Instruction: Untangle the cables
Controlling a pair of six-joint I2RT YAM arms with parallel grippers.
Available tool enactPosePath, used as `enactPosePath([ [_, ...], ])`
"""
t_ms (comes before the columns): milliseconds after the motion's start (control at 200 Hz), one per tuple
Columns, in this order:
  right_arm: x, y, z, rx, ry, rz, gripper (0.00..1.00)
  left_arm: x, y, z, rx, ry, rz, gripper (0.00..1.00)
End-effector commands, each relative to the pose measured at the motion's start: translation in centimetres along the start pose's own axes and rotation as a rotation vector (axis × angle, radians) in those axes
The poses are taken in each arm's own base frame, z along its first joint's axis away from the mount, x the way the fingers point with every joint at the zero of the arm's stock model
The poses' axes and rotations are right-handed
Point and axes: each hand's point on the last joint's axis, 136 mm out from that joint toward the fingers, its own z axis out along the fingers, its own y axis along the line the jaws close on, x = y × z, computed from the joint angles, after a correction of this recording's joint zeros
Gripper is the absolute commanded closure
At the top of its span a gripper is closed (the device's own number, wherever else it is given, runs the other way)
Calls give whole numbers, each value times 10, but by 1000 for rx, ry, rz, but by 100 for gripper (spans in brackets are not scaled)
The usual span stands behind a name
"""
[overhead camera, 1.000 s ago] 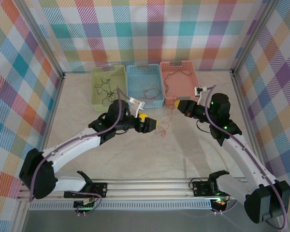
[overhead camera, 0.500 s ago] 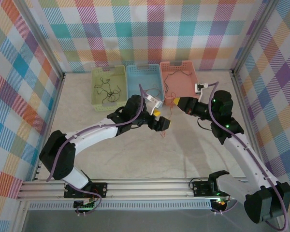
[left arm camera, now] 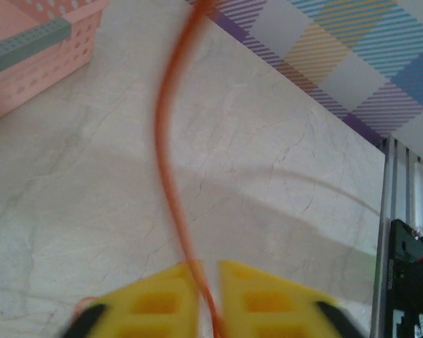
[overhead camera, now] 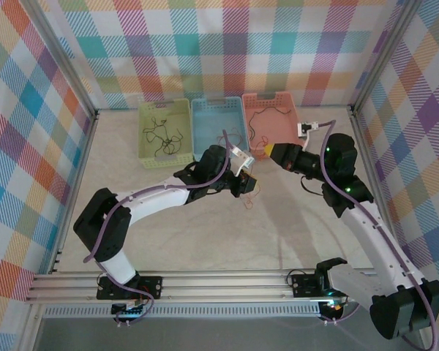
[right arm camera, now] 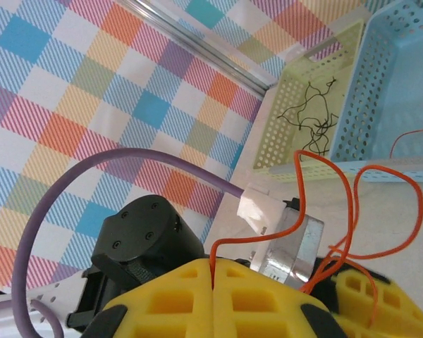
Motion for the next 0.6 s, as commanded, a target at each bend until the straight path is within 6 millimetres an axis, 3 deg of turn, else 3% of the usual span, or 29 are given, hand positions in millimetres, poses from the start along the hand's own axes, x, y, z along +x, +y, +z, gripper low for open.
enactPosePath([
  [0, -11, 1, -10, 57, -52, -56, 100, -3, -6, -14, -31, -40, 16, 100],
  [135, -18, -34, -22, 235, -125, -83, 100, -11, -2, -41, -109, -73, -2, 100],
  [360, -26, -132, -71, 666, -281, -45, 98, -33, -5, -113, -190, -136, 8, 100],
  [415, -25, -153, -82, 733, -317, -34, 88, -38, -10, -132, -186, -175, 8, 100],
  [505, -21, -179, -95, 823, -343, 10, 57, -52, -21, -162, -174, -229, 11, 100],
  [595, -18, -169, -83, 729, -306, -23, 46, -63, -32, -179, -176, -210, 19, 100],
])
